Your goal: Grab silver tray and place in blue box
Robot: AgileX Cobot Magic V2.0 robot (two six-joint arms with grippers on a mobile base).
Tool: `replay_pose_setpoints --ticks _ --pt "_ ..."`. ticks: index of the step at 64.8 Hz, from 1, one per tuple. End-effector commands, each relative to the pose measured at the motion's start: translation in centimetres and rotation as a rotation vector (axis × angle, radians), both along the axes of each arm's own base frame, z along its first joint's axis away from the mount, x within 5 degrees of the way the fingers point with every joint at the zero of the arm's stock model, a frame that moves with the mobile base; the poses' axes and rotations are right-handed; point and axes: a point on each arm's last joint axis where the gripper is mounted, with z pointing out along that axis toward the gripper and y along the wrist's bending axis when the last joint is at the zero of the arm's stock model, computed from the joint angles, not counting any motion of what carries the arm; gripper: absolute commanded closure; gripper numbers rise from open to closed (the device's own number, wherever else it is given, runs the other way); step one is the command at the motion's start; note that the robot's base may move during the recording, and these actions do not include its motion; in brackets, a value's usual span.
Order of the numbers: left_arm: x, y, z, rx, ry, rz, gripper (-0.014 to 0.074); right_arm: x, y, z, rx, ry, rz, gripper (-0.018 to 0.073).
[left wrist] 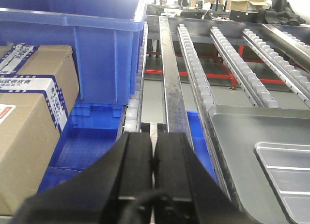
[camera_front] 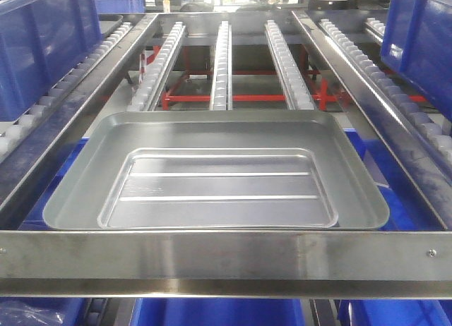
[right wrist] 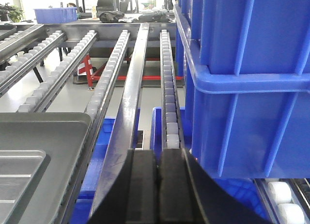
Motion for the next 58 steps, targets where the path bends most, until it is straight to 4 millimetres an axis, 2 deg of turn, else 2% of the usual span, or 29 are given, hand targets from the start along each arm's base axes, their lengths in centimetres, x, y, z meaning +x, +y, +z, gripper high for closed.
replay_pose_setpoints --ticks 1,58 --pt "-0.09 0.03 0.29 -0.008 -0.085 0.002 0.0604 -0.37 0.01 1.52 -0.018 -0.127 -0.004 0.0504" --pt "-0.09 0.03 0.35 -0.009 -0.092 0.003 0.0604 -0.38 0.02 1.58 -0.021 -0.132 -0.004 0.0504"
